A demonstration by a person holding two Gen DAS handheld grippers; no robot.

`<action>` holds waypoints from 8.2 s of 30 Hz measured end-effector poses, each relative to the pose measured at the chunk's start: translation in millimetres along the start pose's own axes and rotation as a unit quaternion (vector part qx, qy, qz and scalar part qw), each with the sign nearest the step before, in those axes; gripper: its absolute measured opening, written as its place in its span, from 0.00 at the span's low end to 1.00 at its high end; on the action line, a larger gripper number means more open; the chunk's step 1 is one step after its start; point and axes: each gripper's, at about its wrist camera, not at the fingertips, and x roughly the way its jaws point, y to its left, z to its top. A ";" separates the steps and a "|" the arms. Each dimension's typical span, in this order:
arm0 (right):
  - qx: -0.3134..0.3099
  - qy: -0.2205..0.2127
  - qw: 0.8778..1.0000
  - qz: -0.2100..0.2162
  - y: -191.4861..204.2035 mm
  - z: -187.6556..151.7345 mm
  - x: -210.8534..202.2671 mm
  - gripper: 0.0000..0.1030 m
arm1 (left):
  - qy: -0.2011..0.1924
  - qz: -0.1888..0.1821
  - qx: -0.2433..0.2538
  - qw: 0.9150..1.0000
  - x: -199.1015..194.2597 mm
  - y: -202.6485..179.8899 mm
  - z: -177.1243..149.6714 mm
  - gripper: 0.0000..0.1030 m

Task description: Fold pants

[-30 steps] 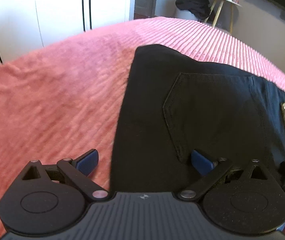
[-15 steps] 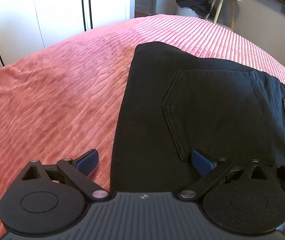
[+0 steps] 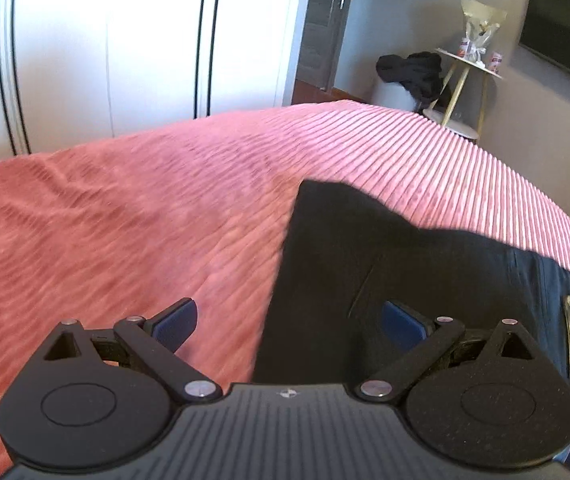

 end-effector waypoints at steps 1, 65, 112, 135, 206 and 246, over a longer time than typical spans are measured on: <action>-0.009 -0.004 1.000 -0.012 2.0 4.7 7.0 0.39 | -0.003 0.005 0.003 1.000 5.8 -3.2 5.6 0.96; 0.279 0.206 0.913 0.215 -147.6 -28.1 87.6 0.81 | 0.167 -0.139 -0.082 0.973 58.0 72.7 -13.3 0.96; 0.159 0.141 0.952 0.220 -89.1 67.6 76.4 0.37 | 0.095 -0.367 -0.221 0.899 61.0 69.5 30.6 0.91; 0.212 0.154 0.951 0.162 -79.9 76.7 135.4 0.63 | 0.066 -0.123 -0.226 0.964 72.0 126.8 34.6 0.95; -0.157 -0.006 0.987 0.032 57.8 -51.6 29.1 0.95 | 0.022 0.083 0.016 0.996 -23.2 -2.2 -38.9 0.96; -0.132 -0.014 0.991 0.026 47.3 -43.0 23.8 0.95 | 0.027 0.099 0.020 0.995 -20.3 -2.8 -39.4 0.96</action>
